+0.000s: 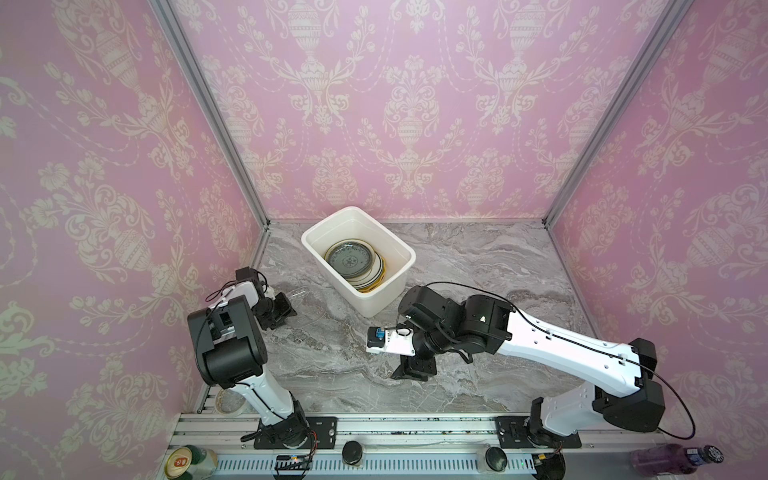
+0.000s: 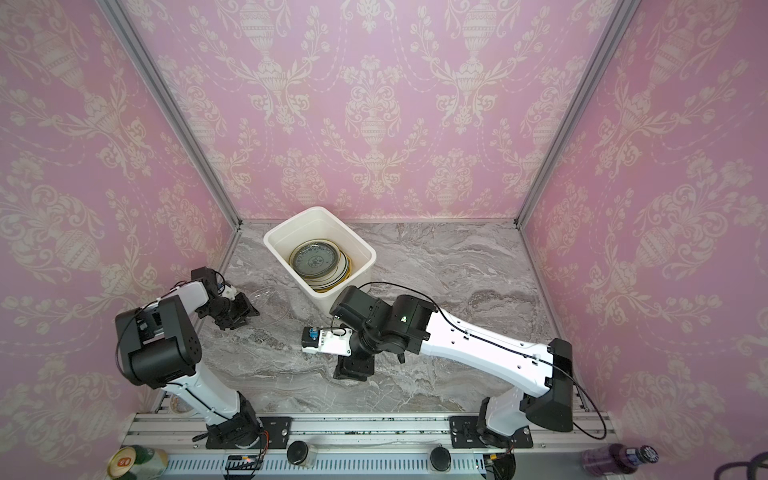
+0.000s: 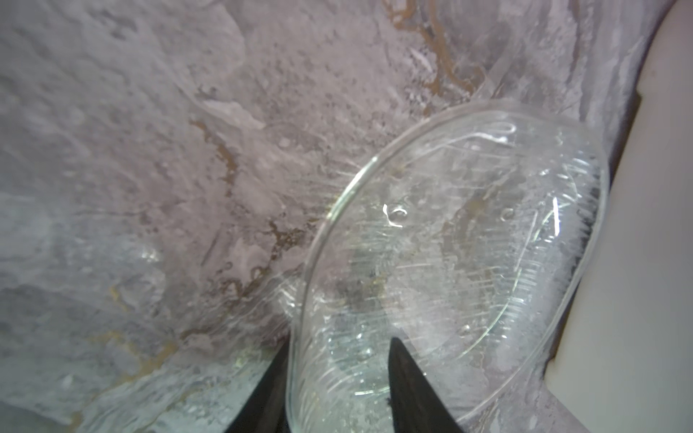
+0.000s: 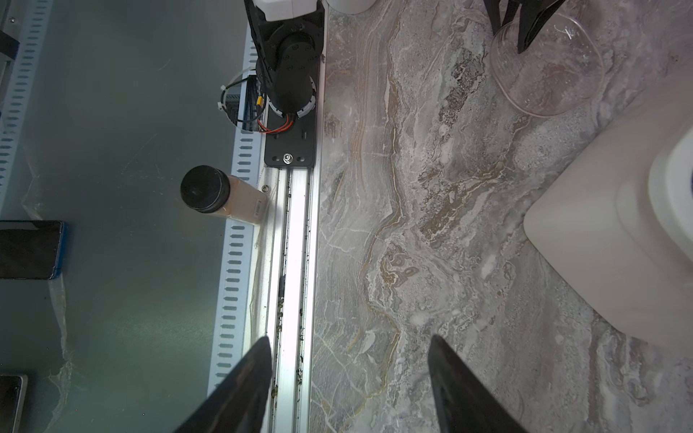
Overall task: Place the plates into the plastic bin on the countertop
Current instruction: 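Grip the rim of the second clear glass plate with the left gripper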
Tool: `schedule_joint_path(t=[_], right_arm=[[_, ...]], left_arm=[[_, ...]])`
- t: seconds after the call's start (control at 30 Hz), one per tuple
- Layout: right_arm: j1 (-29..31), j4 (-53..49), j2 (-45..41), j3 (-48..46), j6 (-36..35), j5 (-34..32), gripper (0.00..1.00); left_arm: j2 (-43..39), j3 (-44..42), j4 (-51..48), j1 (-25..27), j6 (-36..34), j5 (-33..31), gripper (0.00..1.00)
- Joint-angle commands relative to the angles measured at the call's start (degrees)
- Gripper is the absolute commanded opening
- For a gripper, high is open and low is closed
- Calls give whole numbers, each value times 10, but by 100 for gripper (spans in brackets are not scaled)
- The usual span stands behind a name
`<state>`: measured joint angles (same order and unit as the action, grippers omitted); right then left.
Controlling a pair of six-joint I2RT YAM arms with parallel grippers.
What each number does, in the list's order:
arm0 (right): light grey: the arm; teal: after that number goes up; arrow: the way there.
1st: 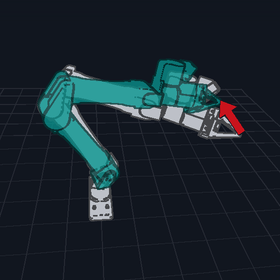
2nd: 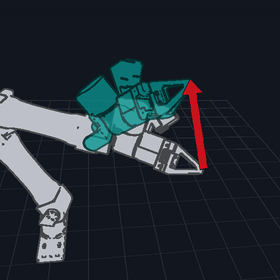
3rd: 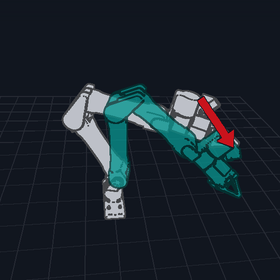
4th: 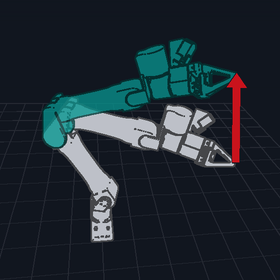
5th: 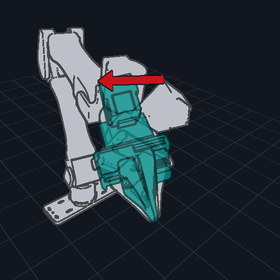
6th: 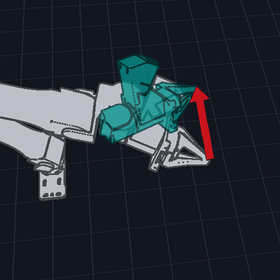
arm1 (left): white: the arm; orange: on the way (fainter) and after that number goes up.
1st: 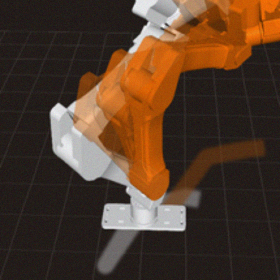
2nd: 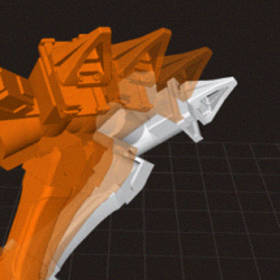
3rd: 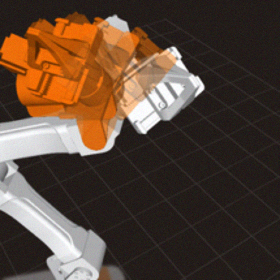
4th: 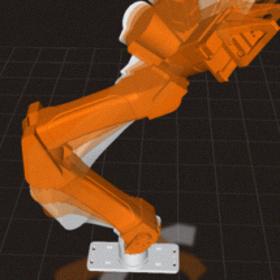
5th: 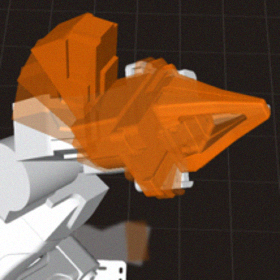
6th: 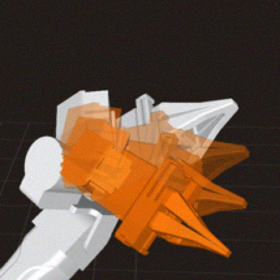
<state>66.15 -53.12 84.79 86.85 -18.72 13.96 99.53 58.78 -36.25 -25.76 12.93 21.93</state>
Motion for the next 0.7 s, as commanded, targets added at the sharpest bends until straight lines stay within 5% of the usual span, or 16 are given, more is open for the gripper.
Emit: schedule_joint_path(t=[0.0,0.5,0.6,0.67], right_arm=[[2,-7,0,17,14,-16,67],[4,26,-7,48,72,-114,68],[4,37,-12,53,90,-130,68],[4,47,-20,50,100,-129,68]], left_arm=[[-22,-8,1,-2,1,-35,32],[-113,-39,-36,-2,62,-172,1],[-117,-40,-38,-2,62,-158,2],[-116,-41,-35,-2,62,-150,23]])
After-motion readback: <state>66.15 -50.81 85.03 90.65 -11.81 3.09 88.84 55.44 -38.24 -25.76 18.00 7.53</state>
